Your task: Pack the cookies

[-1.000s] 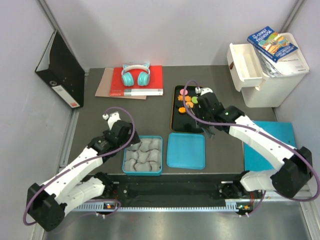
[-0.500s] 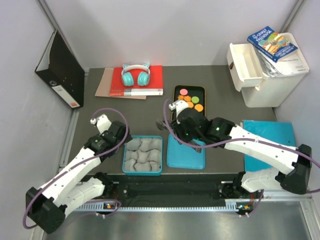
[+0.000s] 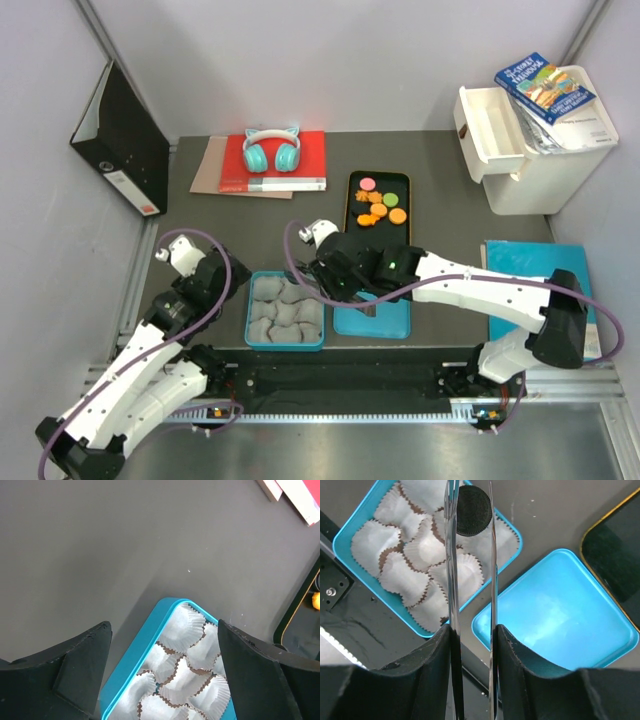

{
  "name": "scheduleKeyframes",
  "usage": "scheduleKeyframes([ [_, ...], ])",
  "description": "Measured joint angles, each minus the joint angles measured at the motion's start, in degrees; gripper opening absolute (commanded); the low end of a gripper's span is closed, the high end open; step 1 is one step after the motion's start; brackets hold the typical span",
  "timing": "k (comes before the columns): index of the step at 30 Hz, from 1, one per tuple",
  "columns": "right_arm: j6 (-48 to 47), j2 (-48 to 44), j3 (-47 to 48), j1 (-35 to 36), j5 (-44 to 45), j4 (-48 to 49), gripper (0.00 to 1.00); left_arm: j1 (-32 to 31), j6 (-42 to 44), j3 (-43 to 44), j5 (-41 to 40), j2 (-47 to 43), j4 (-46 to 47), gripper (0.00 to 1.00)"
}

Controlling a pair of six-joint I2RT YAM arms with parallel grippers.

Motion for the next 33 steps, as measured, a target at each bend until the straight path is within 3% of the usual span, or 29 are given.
scheduleKeyframes([
  [14,0.15,5.33,1.18,1.46,-1.68,0.83,0.38,0.0,-0.83,-0.66,-0.2,0.94,-1.38,0.93],
  [24,0.17,6.4,1.57,1.46,-2.29,0.96,0.52,0.0,-0.57,-1.14,-0.15,1.01,-1.36,0.95],
  [33,0.31,6.75,3.37,1.46,-1.81,0.79,0.54,0.0,-0.39,-1.18,0.02,1.51,-1.33,0.96],
])
